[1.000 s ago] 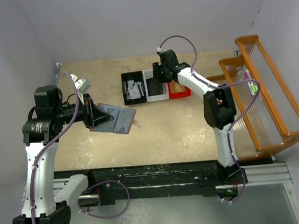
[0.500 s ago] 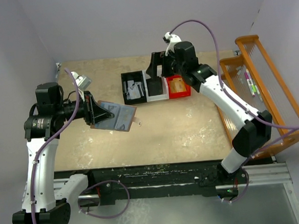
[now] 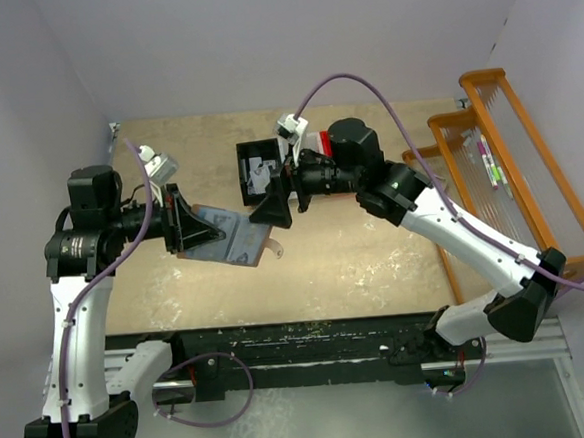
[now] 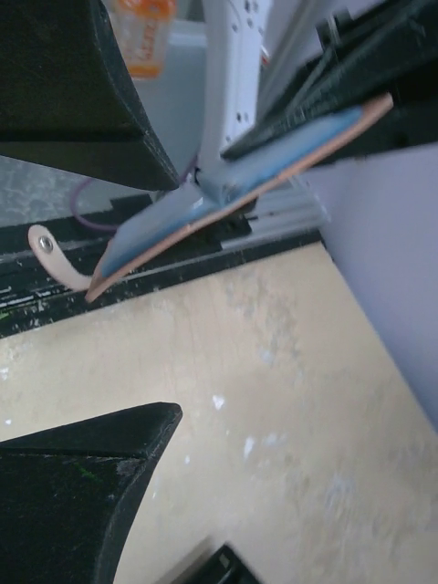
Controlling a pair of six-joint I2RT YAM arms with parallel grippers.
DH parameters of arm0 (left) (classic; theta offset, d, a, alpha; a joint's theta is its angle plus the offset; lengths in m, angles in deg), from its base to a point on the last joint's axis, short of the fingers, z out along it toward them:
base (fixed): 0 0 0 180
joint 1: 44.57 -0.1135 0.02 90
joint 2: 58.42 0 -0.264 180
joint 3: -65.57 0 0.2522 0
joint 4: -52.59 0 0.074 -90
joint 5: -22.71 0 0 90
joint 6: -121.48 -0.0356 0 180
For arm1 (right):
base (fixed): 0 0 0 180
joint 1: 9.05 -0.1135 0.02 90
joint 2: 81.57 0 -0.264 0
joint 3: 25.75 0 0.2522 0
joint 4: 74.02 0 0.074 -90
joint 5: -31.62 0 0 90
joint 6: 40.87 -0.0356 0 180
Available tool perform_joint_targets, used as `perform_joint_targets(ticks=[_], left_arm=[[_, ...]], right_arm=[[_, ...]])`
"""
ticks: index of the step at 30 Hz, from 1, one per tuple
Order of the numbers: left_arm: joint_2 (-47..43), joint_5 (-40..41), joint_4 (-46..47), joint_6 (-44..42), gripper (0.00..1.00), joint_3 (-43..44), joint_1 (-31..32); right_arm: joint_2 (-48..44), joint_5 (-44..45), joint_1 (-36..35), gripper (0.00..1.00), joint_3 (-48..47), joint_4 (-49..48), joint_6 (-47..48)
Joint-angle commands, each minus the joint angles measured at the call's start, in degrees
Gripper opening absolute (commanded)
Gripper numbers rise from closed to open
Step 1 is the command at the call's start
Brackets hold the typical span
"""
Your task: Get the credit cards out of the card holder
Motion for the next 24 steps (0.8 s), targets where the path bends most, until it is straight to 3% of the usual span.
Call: perform_joint_targets(ticks=[1,7,12,20,24], left_arm=[[-1.8,-4.9,0.0,-2.5,0.03,-0.2,0.0],[-0.9,-7.0,-3.4,-6.0,0.03,0.4,0.0],[-1.3,-8.6,-3.5,-6.7,0.03,-0.1,0.0],[-1.5,-9.9,-6.3,-9.7,0.03,0.2,0.0],[-1.2,-10.0,-9.3,-13.3,0.03,0.7,0.0]], right_arm=[[-1.1,-11.8,-1.4,1.00,-0.4,-2.6,3.2],[-1.7,-20.3,-2.8,0.99,1.4,-10.9,-0.2],[1.3,-22.3,-5.2,0.91,-1.2,-13.3,-1.9],[5.4,-23.6,-7.8,0.54,-3.6,-16.6,-4.7],[5.6,-23.9,-8.0,0.20,-3.6,-19.2,-7.1]])
